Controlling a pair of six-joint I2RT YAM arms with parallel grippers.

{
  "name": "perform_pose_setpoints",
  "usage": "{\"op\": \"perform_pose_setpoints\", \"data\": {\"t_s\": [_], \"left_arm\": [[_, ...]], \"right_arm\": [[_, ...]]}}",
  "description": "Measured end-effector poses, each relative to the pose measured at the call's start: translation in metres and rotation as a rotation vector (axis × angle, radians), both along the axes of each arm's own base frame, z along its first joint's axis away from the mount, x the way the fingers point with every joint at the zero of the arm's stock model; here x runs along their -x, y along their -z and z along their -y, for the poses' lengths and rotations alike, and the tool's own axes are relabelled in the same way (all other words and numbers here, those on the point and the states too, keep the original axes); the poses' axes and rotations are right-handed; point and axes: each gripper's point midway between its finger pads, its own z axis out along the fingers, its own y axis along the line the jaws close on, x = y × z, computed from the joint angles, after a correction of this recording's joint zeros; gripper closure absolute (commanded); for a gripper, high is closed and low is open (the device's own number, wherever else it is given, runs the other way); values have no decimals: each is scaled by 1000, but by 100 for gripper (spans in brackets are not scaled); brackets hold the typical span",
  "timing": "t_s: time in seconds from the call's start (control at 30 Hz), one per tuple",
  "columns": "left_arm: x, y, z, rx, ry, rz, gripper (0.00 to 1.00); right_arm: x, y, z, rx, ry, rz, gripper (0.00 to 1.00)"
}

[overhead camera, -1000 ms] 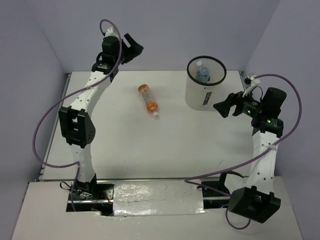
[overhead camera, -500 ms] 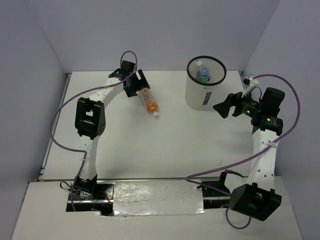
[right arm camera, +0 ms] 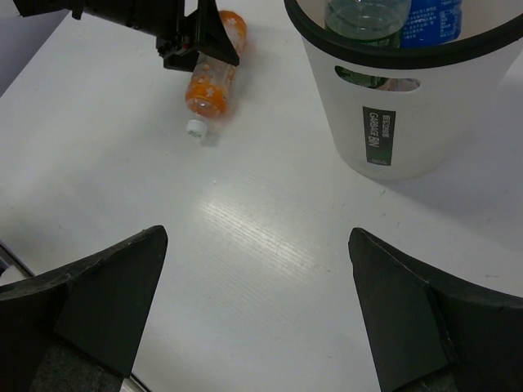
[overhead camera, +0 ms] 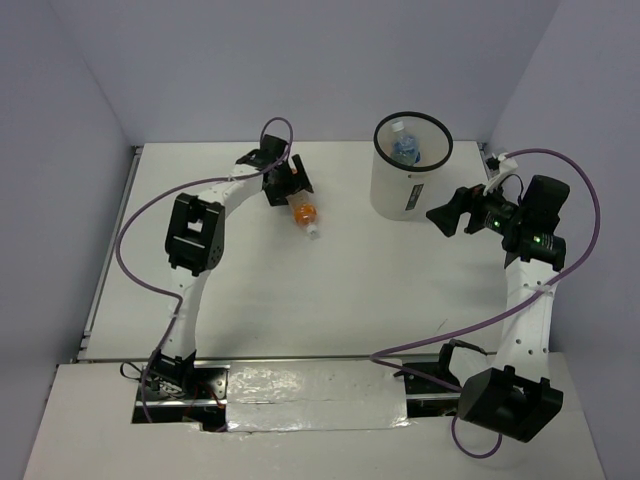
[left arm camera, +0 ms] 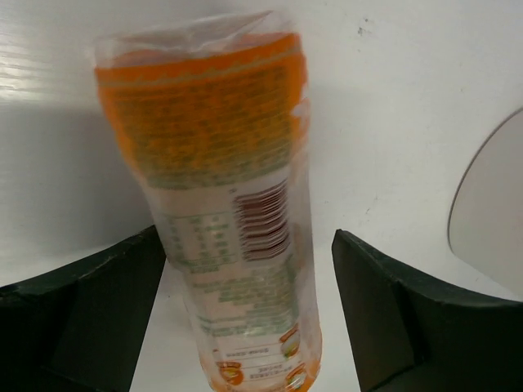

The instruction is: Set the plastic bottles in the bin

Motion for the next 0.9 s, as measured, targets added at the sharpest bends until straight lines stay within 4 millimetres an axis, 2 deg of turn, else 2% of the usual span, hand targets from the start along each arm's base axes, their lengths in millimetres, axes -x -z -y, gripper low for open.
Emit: {"op": "perform_pose_setpoints", "data": {"t_s": [0.03,0.17,0.27,0.43,0.57,0.7,0.8,0.9], "left_arm": [[-1,-1,2,2,4,6,7],[2,4,9,14,23,6,33],[1,5,15,56,40,24,44],[10,1,18,116,74,65,58],[31,-8,19,175,122,111,61],[65,-44,23,278,196,227,62],[87,-88,28,371,265,359,64],[113,-133,34,480,335,504,64]], "right_arm": [[0,0,-1,-1,-2,-1,0],[0,3,-3,-2,-6,-8,0],[1,6,-7,4,-15,-17,0],[6,9,-26,20,-75,-24,0],[10,11,-48,15,-139,-44,0],[16,18,-77,-16,-228,-105,0],[14,19,-101,-64,-292,-181,0],[5,16,-125,-117,-279,-276,0]]}}
